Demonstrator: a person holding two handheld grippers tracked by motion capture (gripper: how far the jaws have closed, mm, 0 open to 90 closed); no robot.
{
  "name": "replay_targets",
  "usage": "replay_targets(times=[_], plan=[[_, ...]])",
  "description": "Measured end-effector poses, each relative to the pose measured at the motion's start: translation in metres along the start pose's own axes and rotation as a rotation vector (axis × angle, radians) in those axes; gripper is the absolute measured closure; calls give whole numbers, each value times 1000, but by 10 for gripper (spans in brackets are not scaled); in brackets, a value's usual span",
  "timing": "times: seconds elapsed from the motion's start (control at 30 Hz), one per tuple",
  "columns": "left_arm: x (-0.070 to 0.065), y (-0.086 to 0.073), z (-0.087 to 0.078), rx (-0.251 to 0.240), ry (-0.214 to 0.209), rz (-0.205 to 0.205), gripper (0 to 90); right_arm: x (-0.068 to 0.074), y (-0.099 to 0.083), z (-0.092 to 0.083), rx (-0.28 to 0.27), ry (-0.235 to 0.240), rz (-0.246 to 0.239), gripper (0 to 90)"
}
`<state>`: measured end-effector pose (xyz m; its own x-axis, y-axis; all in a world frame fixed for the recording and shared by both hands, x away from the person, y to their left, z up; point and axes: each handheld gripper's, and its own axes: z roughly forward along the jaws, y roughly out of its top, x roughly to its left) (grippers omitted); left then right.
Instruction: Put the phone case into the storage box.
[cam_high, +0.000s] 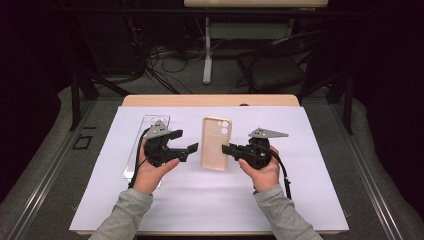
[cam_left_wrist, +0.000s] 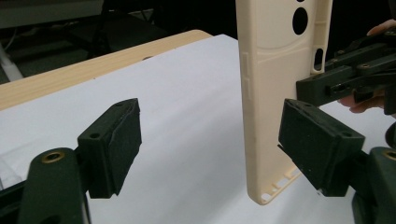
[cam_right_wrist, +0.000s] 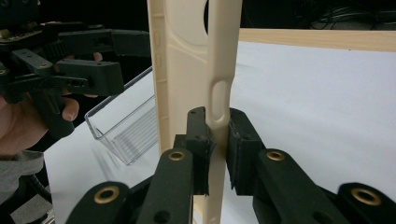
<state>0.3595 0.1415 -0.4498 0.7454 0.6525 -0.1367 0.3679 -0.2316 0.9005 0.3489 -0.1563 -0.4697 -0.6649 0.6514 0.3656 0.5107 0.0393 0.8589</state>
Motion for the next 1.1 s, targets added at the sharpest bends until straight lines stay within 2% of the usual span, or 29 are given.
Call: replay_targets(times=[0.33, 0.5, 0.7, 1.1], plan=[[0, 4, -6, -4, 39, 16, 154, 4, -2, 2, 4, -9, -21, 807], [-3, 6, -9, 0, 49, 47, 154, 6, -3, 4, 7, -12, -31, 807], [-11, 10, -10, 4, 94, 97, 155, 8, -4, 6, 22, -20, -45, 807], [-14, 12, -13, 16, 126, 137, 162, 11, -6, 9, 32, -25, -69, 807]])
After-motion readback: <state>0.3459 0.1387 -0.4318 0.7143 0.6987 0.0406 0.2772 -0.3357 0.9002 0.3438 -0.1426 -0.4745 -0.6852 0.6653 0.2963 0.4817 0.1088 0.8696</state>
